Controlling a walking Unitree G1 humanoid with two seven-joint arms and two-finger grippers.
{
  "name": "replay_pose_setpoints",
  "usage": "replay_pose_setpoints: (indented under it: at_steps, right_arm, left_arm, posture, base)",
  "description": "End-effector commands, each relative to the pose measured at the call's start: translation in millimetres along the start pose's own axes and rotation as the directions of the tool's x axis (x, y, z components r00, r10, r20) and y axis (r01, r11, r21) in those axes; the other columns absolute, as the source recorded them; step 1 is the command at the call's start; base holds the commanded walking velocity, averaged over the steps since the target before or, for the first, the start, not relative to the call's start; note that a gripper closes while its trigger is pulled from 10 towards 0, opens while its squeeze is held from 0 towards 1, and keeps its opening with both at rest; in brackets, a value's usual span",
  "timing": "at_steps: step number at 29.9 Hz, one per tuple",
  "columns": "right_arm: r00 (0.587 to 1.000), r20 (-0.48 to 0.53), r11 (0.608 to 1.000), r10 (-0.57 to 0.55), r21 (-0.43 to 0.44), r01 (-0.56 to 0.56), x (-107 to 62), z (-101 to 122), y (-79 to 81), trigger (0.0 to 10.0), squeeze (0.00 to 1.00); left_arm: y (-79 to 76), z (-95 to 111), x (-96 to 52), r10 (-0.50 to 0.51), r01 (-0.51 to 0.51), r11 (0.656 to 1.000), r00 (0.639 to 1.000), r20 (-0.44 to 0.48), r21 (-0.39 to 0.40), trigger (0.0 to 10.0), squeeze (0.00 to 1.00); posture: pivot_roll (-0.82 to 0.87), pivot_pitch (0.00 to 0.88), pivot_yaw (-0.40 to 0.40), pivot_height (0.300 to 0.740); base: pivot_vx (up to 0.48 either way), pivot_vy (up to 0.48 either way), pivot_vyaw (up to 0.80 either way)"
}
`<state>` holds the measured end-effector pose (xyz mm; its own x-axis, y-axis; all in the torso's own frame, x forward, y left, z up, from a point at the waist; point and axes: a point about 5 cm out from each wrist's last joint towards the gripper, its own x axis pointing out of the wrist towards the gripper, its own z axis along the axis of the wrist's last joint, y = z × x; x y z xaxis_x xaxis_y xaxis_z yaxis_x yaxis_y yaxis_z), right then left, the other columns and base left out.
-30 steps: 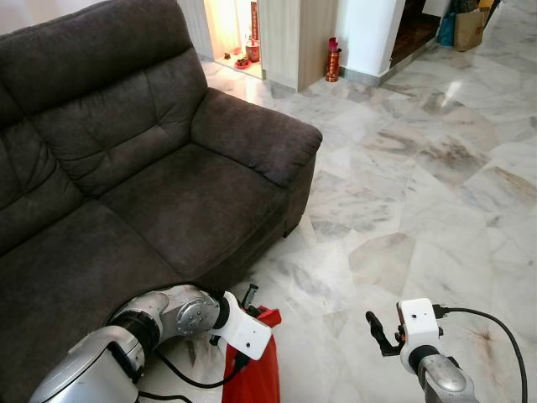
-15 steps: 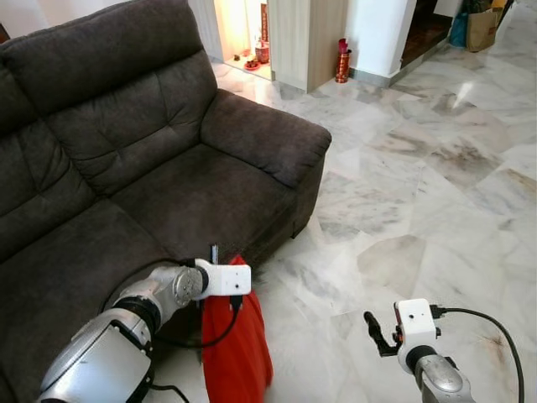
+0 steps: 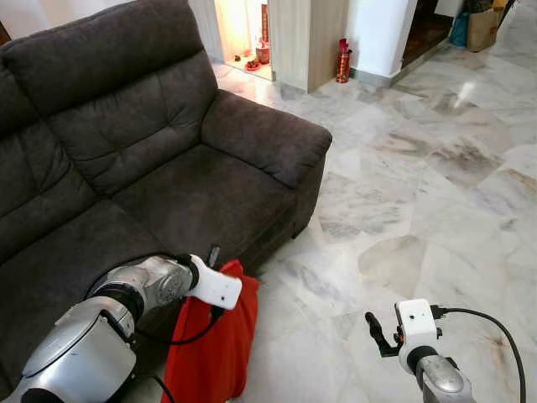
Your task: Move the pillow to the sofa from floor
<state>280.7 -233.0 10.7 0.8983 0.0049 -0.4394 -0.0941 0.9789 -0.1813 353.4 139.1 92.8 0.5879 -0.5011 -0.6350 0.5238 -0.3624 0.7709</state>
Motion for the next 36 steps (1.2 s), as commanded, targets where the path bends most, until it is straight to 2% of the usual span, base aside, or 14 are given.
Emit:
replay_pose_setpoints:
  at_steps: [1, 4, 7, 11, 14, 16, 22, 23, 24, 25, 29, 30, 32, 36]
  right_arm:
    - [1.000, -0.018, 1.000, 0.004, -0.002, -0.004, -2.4, -6.9, 1.5, 10.0, 0.00]
    - [1.000, -0.019, 1.000, 0.007, -0.003, -0.007, -2.4, -6.9, 1.4, 10.0, 0.00]
    - [0.999, 0.003, 0.999, 0.048, 0.001, -0.048, -1.1, -2.9, 7.0, 10.0, 0.00]
    - [0.978, 0.024, 0.979, 0.205, -0.014, -0.205, -0.2, 2.2, 24.7, 10.0, 0.00]
    - [0.933, 0.015, 0.930, 0.361, -0.077, -0.358, -2.7, 3.6, 37.8, 10.0, 0.00]
    - [0.919, 0.010, 0.914, 0.395, -0.101, -0.392, -3.8, 3.8, 39.7, 10.0, 0.00]
    - [0.919, 0.010, 0.914, 0.395, -0.101, -0.392, -3.8, 3.8, 39.7, 10.0, 0.00]
    - [0.905, 0.003, 0.898, 0.426, -0.121, -0.423, -5.0, 3.8, 40.8, 10.0, 0.00]
    - [0.854, 0.003, 0.843, 0.521, -0.163, -0.513, -9.9, 9.6, 37.3, 10.0, 0.00]
    - [0.777, -0.012, 0.756, 0.629, -0.223, -0.615, -17.9, 18.9, 27.2, 10.0, 0.00]
    - [0.739, -0.043, 0.705, 0.673, -0.266, -0.657, -22.2, 25.1, 16.4, 10.0, 0.00]
    - [0.703, -0.062, 0.661, 0.709, -0.290, -0.692, -25.2, 27.7, 15.1, 10.0, 0.00]
    - [0.663, -0.065, 0.618, 0.746, -0.303, -0.725, -28.5, 30.8, 16.9, 10.0, 0.00]
    - [0.594, -0.038, 0.559, 0.804, -0.296, -0.775, -34.2, 39.3, 24.4, 10.0, 0.00]
  left_arm:
    - [6.5, -3.7, -9.1, -0.001, -0.001, 0.999, 0.999, 0.043, 0.037, 10.0, 0.00]
    - [0.8, -0.8, -10.7, -0.052, 0.053, 0.999, 0.994, 0.092, -0.014, 10.0, 0.00]
    - [-4.7, 7.1, -11.1, -0.096, 0.122, 0.984, 0.977, 0.190, -0.129, 10.0, 0.00]
    - [-2.7, 24.8, -6.0, -0.031, 0.119, 0.959, 0.947, 0.321, -0.257, 10.0, 0.00]
    - [-1.9, 34.9, -2.0, 0.013, 0.118, 0.939, 0.927, 0.375, -0.323, 10.0, 0.00]
    - [-1.3, 37.6, -0.9, 0.025, 0.118, 0.933, 0.921, 0.388, -0.340, 10.0, 0.00]
    - [-1.3, 37.6, -0.9, 0.025, 0.118, 0.933, 0.921, 0.388, -0.340, 10.0, 0.00]
    - [-1.1, 40.3, 0.2, 0.037, 0.118, 0.927, 0.916, 0.400, -0.356, 10.0, 0.00]
    - [-0.7, 45.5, 2.3, 0.039, 0.130, 0.921, 0.906, 0.422, -0.366, 10.0, 0.00]
    - [-2.2, 51.3, 3.7, 0.017, 0.159, 0.923, 0.893, 0.450, -0.350, 10.0, 0.00]
    - [-3.6, 55.7, 2.1, -0.008, 0.177, 0.936, 0.875, 0.483, -0.305, 10.0, 0.00]
    - [-2.4, 60.6, 0.9, -0.011, 0.175, 0.945, 0.859, 0.512, -0.274, 10.0, 0.00]
    - [-1.3, 65.6, 0.4, -0.016, 0.177, 0.952, 0.842, 0.538, -0.248, 10.0, 0.00]
    - [-4.1, 74.8, 1.9, -0.046, 0.203, 0.955, 0.821, 0.568, -0.217, 10.0, 0.00]
  posture:
    - [-0.03, 0.103, 0.085, 0.740]
    - [-0.03, 0.104, 0.084, 0.740]
    - [-0.03, 0.104, 0.084, 0.740]
    - [-0.02, 0.103, 0.083, 0.740]
    - [-0.02, 0.101, 0.081, 0.740]
    - [-0.02, 0.102, 0.081, 0.740]
    - [-0.02, 0.102, 0.081, 0.740]
    - [-0.02, 0.103, 0.081, 0.740]
    - [-0.02, 0.104, 0.090, 0.740]
    - [-0.02, 0.104, 0.092, 0.740]
    - [-0.03, 0.108, 0.098, 0.740]
    - [-0.03, 0.109, 0.098, 0.740]
    - [-0.03, 0.111, 0.097, 0.740]
    - [-0.03, 0.112, 0.102, 0.740]
  base:
    - [0.000, 0.000, 0.00]
    - [0.000, 0.000, 0.00]
    - [0.000, 0.000, 0.00]
    - [0.000, 0.000, 0.00]
    - [0.000, 0.000, 0.00]
    - [0.000, 0.000, 0.00]
    - [0.000, 0.000, 0.00]
    - [0.000, 0.000, 0.00]
    - [0.000, 0.000, 0.00]
    - [0.000, 0.000, 0.00]
    - [0.000, 0.000, 0.00]
    - [0.000, 0.000, 0.00]
    - [0.000, 0.000, 0.00]
    - [0.000, 0.000, 0.00]
